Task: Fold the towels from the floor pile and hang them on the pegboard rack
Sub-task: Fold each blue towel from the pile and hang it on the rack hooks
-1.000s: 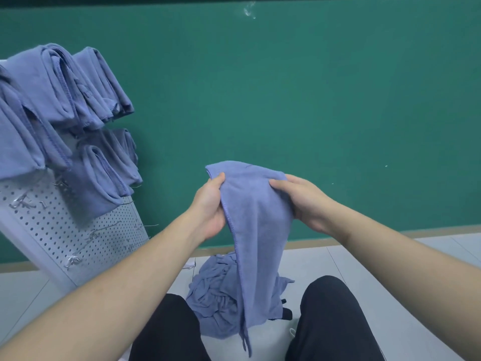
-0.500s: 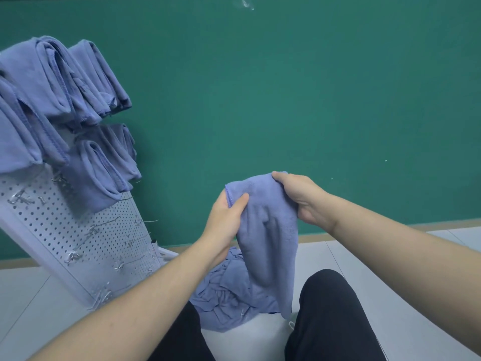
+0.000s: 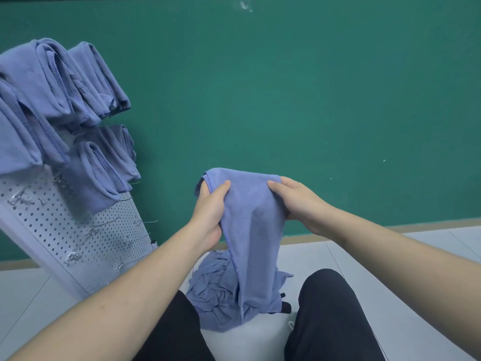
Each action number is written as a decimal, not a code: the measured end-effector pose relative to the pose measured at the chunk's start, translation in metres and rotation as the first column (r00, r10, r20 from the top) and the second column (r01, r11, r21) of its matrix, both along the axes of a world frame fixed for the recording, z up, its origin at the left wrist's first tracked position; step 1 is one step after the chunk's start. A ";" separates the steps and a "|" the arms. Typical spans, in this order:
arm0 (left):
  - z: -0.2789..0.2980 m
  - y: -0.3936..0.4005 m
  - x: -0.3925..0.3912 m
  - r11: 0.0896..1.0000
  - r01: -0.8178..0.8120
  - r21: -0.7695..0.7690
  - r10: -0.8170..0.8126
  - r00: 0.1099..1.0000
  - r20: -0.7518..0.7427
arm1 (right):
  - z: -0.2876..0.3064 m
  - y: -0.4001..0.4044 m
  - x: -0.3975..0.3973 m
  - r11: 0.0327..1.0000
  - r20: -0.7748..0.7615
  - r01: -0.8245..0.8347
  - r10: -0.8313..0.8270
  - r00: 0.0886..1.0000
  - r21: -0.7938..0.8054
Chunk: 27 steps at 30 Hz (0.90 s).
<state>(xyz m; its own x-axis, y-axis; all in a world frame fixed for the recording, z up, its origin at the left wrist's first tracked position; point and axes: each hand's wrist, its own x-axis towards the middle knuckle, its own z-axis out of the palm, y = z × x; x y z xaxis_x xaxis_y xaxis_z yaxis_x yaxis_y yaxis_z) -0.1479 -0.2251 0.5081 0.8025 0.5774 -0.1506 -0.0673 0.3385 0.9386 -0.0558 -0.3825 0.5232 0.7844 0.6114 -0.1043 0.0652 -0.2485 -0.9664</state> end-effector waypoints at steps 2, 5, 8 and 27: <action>0.000 -0.002 -0.004 0.995 0.086 -0.045 -0.087 0.996 -0.026 | -0.001 0.005 0.001 0.997 0.048 0.074 -0.073 0.996 -0.012; -0.006 -0.005 -0.011 0.969 0.243 -0.041 -0.246 0.963 -0.108 | -0.002 0.010 0.003 0.985 0.114 0.166 -0.169 0.979 0.041; -0.018 -0.010 -0.013 0.952 0.308 0.003 -0.306 0.946 -0.107 | 0.000 0.011 0.009 0.978 0.040 0.204 -0.205 0.978 0.034; 0.001 0.008 -0.001 0.998 0.062 -0.033 -0.065 0.992 -0.111 | 0.000 -0.005 0.009 0.999 0.085 0.046 -0.046 0.995 -0.005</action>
